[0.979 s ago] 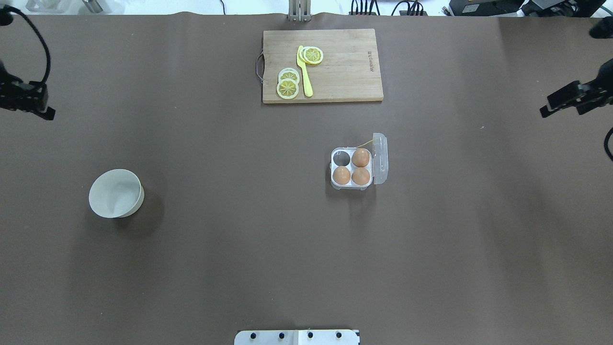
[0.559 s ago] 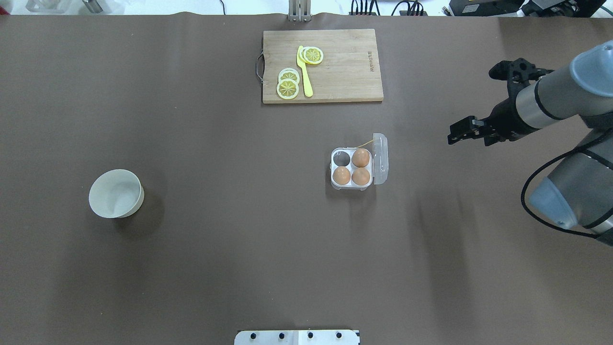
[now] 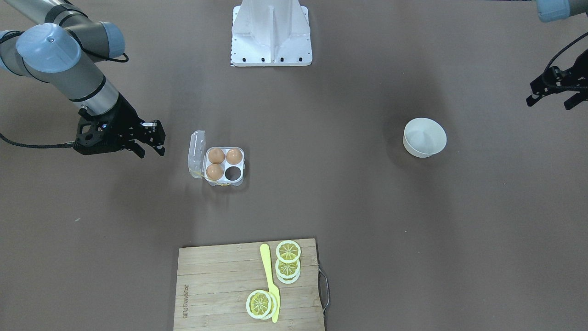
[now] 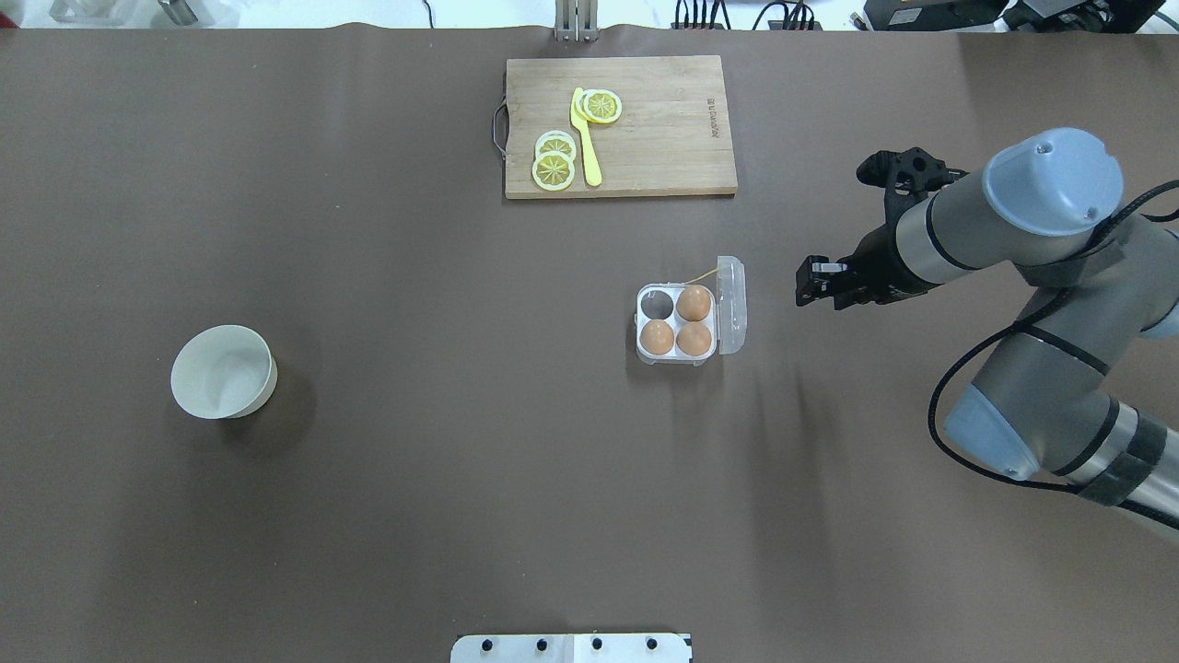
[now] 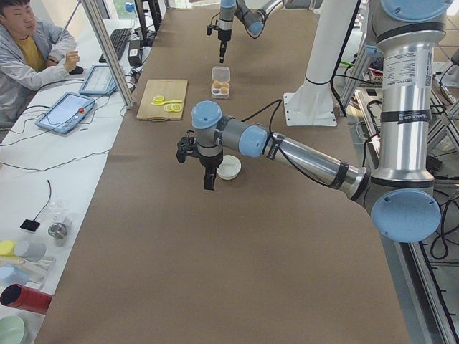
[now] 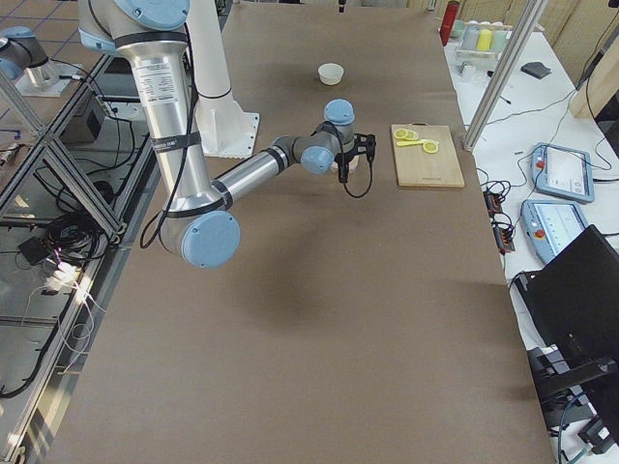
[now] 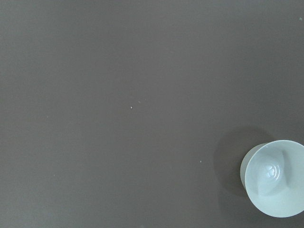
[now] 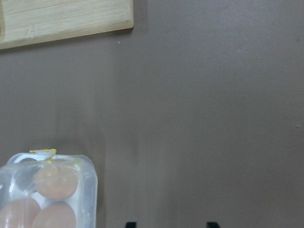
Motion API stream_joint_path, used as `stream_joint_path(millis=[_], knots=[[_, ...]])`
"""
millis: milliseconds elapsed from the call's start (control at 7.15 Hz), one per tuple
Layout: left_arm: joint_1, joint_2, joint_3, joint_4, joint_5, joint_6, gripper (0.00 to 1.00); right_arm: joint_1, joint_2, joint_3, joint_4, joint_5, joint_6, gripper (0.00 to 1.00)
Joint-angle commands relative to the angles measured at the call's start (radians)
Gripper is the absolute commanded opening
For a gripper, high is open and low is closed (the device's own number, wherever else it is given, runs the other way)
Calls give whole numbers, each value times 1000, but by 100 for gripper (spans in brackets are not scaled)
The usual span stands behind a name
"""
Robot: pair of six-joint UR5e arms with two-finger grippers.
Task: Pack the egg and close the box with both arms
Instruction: 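Move the right gripper toward the raised lid of the egg box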
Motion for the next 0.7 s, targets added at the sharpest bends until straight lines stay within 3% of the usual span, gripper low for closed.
stream_joint_path(millis=[0,559], knots=[[-2,1,-1,0,0,0,97,-28,24,-5,-8,-5,21,0],[-3,1,2,0,-2,0,97,-71,94,-16,-11,-16,88,0]])
